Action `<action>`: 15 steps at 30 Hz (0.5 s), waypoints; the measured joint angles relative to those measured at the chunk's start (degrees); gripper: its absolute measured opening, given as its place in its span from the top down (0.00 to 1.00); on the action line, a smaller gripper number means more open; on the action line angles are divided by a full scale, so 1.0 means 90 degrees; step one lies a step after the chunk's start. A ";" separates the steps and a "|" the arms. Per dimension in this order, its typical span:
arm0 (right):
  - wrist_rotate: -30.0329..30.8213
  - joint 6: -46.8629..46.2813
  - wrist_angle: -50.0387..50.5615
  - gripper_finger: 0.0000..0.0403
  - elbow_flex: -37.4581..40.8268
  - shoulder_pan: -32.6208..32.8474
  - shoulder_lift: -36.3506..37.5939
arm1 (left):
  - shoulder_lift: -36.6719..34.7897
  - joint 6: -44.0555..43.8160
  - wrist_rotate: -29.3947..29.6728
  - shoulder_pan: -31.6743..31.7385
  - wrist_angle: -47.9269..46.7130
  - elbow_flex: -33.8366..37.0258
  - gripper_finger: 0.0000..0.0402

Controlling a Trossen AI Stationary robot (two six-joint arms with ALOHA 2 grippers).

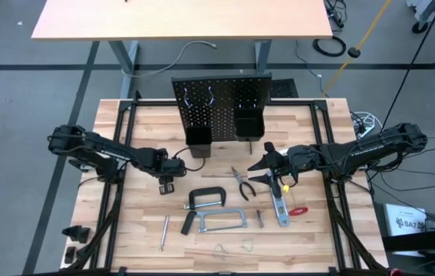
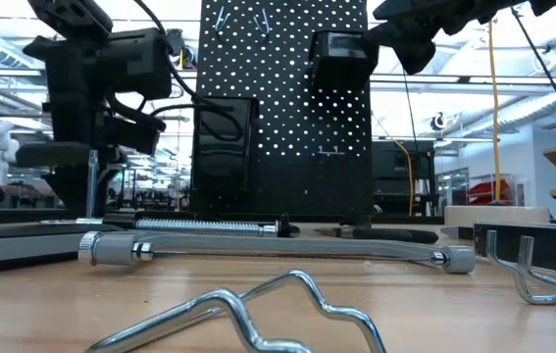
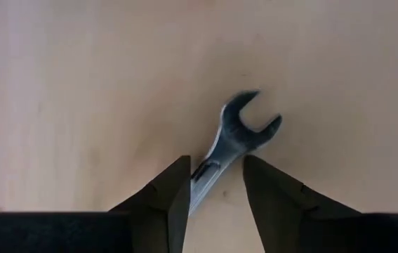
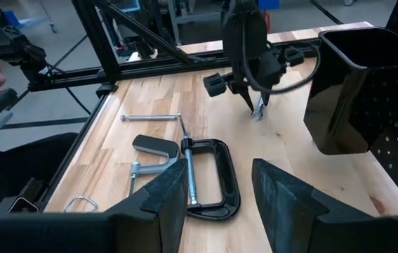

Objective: Hang tools onto peg board
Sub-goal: Put the wrench into the bottom black bin on the peg board

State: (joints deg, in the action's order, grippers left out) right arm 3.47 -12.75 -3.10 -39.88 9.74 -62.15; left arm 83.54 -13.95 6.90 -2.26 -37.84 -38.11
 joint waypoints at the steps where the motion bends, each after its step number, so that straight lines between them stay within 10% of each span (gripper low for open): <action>1: -0.0001 0.0000 0.0005 0.62 0.0000 0.0000 0.0000 | 0.0062 0.0123 -0.0043 0.0000 0.0028 -0.0002 0.65; 15: 0.0000 0.0046 -0.0003 0.62 0.0000 -0.0002 0.0000 | 0.0185 0.0422 -0.1380 -0.0279 0.1246 -0.0358 0.66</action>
State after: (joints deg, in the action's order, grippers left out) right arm 3.47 -12.34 -3.12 -39.88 9.72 -62.15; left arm 85.21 -10.15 -5.53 -4.77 -26.62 -41.33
